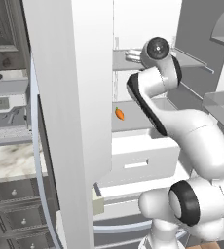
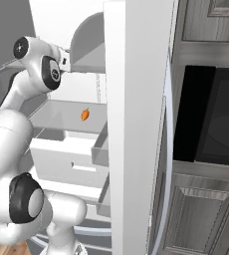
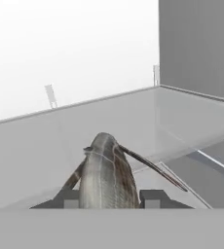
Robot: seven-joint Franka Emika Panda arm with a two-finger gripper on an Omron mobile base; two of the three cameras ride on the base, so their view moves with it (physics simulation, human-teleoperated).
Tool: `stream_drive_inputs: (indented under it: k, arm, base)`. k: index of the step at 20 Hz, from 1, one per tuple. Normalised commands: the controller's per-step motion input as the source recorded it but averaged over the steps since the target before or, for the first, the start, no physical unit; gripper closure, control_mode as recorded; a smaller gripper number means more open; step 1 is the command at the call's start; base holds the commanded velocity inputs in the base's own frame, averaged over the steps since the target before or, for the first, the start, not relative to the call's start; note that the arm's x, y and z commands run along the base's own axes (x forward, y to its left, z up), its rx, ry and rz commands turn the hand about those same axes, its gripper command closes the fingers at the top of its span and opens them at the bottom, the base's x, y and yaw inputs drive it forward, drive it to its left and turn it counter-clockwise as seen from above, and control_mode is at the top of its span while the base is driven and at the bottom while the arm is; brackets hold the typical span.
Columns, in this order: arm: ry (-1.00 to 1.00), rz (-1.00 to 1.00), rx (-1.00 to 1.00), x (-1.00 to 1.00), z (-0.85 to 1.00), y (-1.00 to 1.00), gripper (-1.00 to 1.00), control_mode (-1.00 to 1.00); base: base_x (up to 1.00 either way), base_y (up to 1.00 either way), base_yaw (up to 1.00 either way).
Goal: Take the cheese, fish, and carrot from the fridge and place them on the plate on the dining counter to create an appetizer plate.
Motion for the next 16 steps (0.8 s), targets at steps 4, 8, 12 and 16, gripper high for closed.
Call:
stream_drive_inputs:
  k: [4, 8, 12, 16]
  arm:
    - [0.05, 0.0, 0.0, -1.0, 0.07, 0.0, 1.0, -1.0]
    - [0.19, 0.0, -0.02, -1.0, 0.0, 0.0, 1.0, -1.0]
    - [0.29, 0.0, -0.06, -0.86, -0.12, 0.0, 1.0, -1.0]
    - [0.29, 0.01, -0.09, -0.52, -0.26, 0.0, 1.0, -1.0]
  base:
    - [0.0, 0.0, 0.0]
    - [0.0, 0.0, 0.0]
    - [0.0, 0.0, 0.0]
    - [0.0, 0.0, 0.0]
